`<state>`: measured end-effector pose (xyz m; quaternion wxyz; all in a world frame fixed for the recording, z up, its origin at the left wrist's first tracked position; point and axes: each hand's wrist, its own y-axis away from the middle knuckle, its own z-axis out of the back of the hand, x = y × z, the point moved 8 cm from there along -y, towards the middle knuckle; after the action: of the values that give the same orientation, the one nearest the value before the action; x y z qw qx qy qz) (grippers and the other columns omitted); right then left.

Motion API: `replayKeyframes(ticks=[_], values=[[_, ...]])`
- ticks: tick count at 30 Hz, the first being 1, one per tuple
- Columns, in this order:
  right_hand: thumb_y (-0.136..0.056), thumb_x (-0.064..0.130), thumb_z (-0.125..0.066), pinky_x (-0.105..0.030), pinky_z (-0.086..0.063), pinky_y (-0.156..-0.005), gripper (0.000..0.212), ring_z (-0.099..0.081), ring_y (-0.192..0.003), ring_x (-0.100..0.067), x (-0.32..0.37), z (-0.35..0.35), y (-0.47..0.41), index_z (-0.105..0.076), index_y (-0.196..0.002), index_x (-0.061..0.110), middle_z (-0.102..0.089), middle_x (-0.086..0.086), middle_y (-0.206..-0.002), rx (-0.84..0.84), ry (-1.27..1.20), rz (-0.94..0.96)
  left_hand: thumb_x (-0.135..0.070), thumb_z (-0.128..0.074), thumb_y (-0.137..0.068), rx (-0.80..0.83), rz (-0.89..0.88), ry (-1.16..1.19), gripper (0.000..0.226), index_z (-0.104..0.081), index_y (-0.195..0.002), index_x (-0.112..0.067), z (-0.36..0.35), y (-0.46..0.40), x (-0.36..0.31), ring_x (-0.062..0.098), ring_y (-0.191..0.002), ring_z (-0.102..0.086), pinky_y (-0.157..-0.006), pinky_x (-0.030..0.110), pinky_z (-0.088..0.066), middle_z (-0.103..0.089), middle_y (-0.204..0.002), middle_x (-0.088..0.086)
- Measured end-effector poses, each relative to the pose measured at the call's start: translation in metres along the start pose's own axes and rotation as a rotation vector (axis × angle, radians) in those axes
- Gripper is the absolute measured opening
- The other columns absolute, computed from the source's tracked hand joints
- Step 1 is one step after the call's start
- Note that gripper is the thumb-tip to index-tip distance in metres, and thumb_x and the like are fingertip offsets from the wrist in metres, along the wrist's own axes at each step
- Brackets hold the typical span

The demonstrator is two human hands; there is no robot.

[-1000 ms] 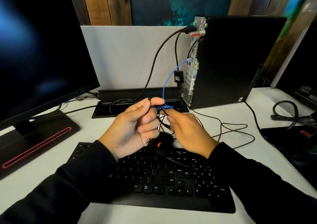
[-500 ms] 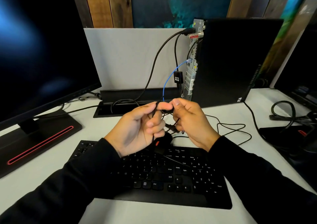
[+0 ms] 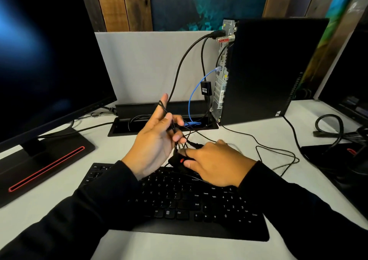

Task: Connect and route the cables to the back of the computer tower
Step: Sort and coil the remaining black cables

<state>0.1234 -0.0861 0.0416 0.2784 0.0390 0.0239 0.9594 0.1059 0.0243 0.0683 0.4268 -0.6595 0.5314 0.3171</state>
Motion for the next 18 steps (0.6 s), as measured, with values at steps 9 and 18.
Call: replayKeyframes(ticks=[9, 18], values=[[-0.097, 0.029, -0.063, -0.044, -0.056, -0.080, 0.018, -0.064, -0.092, -0.025, 0.031, 0.050, 0.008, -0.075, -0.096, 0.016, -0.066, -0.002, -0.094, -0.365, -0.095, 0.269, -0.014, -0.038, -0.110, -0.029, -0.035, -0.621, 0.038, -0.059, -0.135, -0.034, -0.009, 0.009, 0.011, 0.024, -0.080, -0.058, -0.078, 0.030, -0.048, -0.065, -0.091, 0.006], [-0.069, 0.040, -0.090, -0.012, -0.039, -0.063, 0.078, -0.049, -0.064, 0.002, -0.027, 0.063, 0.013, -0.061, -0.140, 0.024, -0.054, 0.008, -0.115, -0.562, -0.635, 0.123, -0.048, -0.031, -0.108, 0.153, 0.094, -0.757, 0.063, -0.045, -0.074, 0.004, -0.030, 0.017, 0.015, 0.012, -0.045, -0.029, -0.046, 0.023, -0.025, -0.038, -0.060, 0.010]])
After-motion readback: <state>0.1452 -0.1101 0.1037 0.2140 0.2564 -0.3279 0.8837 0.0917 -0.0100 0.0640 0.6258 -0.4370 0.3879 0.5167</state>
